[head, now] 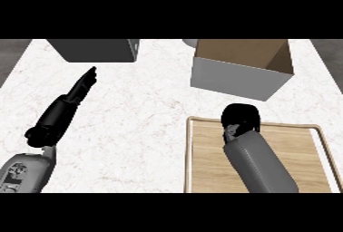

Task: Pick the sweet potato from the tray and place it in the cardboard box

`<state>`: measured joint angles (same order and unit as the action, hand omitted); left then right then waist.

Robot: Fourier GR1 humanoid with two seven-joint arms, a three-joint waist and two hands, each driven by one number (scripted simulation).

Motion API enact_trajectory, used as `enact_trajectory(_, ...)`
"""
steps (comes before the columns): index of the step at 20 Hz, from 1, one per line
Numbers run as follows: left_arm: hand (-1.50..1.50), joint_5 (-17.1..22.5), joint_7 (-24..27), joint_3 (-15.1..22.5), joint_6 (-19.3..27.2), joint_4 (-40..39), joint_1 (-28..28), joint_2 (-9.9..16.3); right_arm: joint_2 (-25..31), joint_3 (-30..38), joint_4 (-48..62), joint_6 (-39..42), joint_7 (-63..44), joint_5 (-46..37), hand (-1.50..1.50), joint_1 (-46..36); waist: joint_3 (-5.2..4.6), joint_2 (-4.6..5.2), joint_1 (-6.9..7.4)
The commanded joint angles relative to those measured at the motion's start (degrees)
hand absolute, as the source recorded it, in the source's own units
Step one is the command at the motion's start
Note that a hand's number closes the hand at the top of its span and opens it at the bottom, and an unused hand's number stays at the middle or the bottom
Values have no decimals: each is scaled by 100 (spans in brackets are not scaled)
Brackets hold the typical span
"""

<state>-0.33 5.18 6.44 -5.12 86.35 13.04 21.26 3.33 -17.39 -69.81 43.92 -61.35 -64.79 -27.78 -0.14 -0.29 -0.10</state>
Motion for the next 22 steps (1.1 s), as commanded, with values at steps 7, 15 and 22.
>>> enact_trajectory(7, 0, -84, -215, -19, -128, 262, 65, -104, -313, -1135, -440, -369, 1609, -185, 150, -72, 32, 33, 193)
enact_trajectory(15, 0, -123, -65, 161, -285, 112, 201, -168, -331, -2439, -2095, -1654, 4783, 1201, 150, -808, 51, 80, 492)
enact_trajectory(22, 0, -13, -304, -97, -262, 485, -172, -50, -50, -2209, -2984, -2534, 5869, 1010, 150, -726, 20, 9, 71)
